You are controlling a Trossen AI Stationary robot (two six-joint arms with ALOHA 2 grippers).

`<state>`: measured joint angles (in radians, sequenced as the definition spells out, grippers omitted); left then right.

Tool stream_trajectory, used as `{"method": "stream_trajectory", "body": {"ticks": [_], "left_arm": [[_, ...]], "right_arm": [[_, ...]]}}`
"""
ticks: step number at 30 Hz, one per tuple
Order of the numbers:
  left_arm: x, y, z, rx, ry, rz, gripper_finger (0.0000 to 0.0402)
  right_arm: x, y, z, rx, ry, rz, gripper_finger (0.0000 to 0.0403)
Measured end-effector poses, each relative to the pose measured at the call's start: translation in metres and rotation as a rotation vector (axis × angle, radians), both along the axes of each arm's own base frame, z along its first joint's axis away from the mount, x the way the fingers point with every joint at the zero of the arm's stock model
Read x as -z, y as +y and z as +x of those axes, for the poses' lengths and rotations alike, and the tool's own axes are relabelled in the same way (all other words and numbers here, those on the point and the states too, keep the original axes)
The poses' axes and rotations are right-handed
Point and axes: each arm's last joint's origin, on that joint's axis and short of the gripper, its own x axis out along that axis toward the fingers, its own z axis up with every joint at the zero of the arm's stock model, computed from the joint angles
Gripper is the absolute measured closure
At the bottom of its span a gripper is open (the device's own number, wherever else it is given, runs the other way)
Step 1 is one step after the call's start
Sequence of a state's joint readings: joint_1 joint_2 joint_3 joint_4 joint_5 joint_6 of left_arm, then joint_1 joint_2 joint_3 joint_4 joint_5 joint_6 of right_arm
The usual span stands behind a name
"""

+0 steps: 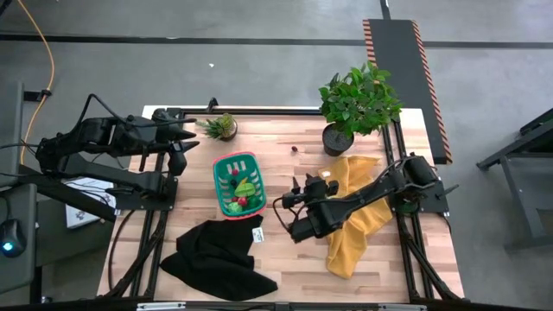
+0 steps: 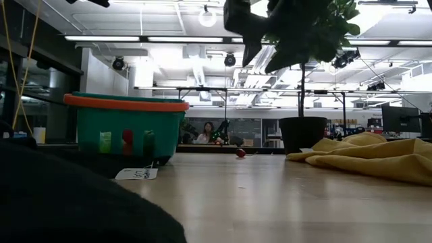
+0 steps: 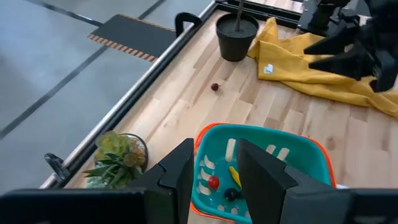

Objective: Pick and placing Produce into tupperware
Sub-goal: Put the red cherry in the green basket

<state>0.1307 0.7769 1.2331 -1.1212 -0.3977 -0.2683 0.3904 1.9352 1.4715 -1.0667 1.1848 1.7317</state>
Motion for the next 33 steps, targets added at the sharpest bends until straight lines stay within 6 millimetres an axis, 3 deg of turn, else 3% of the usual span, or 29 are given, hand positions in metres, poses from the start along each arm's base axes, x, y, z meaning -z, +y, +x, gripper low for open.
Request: {"method": "stream_trajectory", "body": {"ticks": [6,19,26,33], "left_arm": [[0.001,0.001,0.003,-0.011,0.027,0.027,0.0291],[0.027,0.002,0.011,0.013,0.136,0.034,0.0291],[0.04,0.003,0.015,0.015,0.181,0.026,0.0291],[0.046,0.003,0.016,0.015,0.199,0.023,0.0291]], "right_arm": [[0.012,-0.004,0.009,-0.013,0.062,-0.029,0.0192],[0.088,-0.024,0.024,0.166,0.073,0.01,0.0192],[0.104,-0.027,0.024,0.185,0.08,-0.024,0.0192],[0.107,-0.04,0.027,0.209,0.102,-0.04,0.0192]]}}
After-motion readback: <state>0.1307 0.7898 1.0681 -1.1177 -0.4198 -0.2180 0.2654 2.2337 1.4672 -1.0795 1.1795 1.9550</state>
